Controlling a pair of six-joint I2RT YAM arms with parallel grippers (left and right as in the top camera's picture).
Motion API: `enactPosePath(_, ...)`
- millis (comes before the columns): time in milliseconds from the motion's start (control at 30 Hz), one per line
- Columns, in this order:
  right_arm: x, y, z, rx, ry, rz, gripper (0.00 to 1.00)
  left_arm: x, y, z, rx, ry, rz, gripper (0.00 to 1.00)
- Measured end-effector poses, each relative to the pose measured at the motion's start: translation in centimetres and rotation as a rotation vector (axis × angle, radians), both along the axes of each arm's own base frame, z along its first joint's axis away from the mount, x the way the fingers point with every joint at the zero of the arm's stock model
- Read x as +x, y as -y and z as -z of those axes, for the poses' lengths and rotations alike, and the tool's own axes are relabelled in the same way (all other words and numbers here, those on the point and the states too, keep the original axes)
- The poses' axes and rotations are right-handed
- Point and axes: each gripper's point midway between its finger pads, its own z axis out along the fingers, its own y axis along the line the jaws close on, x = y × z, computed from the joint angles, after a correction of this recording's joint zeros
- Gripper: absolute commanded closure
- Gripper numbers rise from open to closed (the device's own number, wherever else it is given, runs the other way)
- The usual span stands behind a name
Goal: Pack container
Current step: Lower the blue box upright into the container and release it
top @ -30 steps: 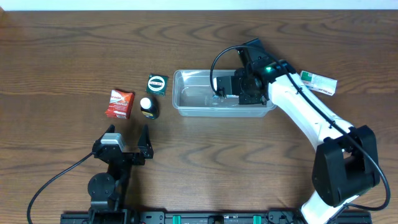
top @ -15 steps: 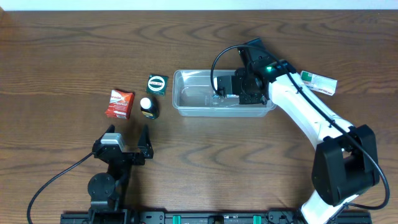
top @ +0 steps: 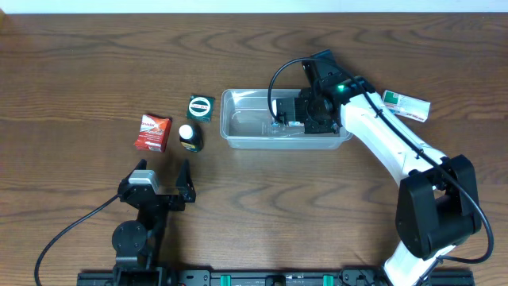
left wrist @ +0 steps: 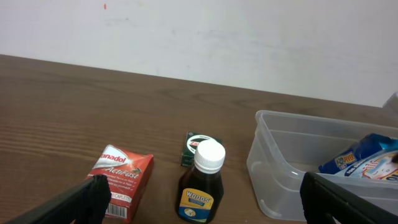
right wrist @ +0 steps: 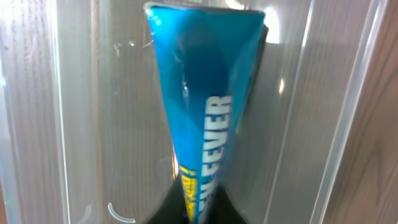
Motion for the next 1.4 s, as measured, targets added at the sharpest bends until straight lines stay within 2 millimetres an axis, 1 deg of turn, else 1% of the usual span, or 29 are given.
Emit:
enactPosePath(67, -0.1, 0.0, 0.0, 0.000, -0.002, -0.006, 0.69, 0.0, 0.0, 0.0, 0.000, 0.000, 0.000, 0.02)
enactPosePath(167, -0.3, 0.0, 0.1, -0.001, -0.012, -0.001, 0.64, 0.0, 0.0, 0.0, 0.000, 0.000, 0.000, 0.02)
enactPosePath(633, -1.3, 0.2, 0.5, -0.013, -0.057, 0.014, 0.65, 0.0, 0.0, 0.0, 0.000, 0.000, 0.000, 0.02)
enactPosePath(800, -1.9, -0.5, 0.3, -0.012, -0.065, 0.008, 0.62, 0.0, 0.0, 0.0, 0.000, 0.000, 0.000, 0.02)
enactPosePath(900, -2.4, -1.0, -0.6, -0.002, -0.053, 0.004, 0.60, 0.0, 0.0, 0.0, 0.000, 0.000, 0.000, 0.02)
enactPosePath(1033, -3.3, -1.3, -3.2, 0.022, -0.022, 0.007, 0.60, 0.0, 0.0, 0.0, 0.000, 0.000, 0.000, 0.02)
enactPosePath(1167, -4.5, -1.3, -5.2, 0.040, -0.012, 0.020, 0.59, 0.0, 0.0, 0.0, 0.000, 0.000, 0.000, 0.02)
enactPosePath(1233, -4.6, -1.3, -5.6, 0.054, -0.010, 0.044, 0.59, 0.0, 0.0, 0.0, 0.000, 0.000, 0.000, 0.02)
enactPosePath(1400, -4.5, -1.3, -5.7, 0.088, -0.029, 0.143, 0.62, 0.0, 0.0, 0.0, 0.000, 0.000, 0.000, 0.02)
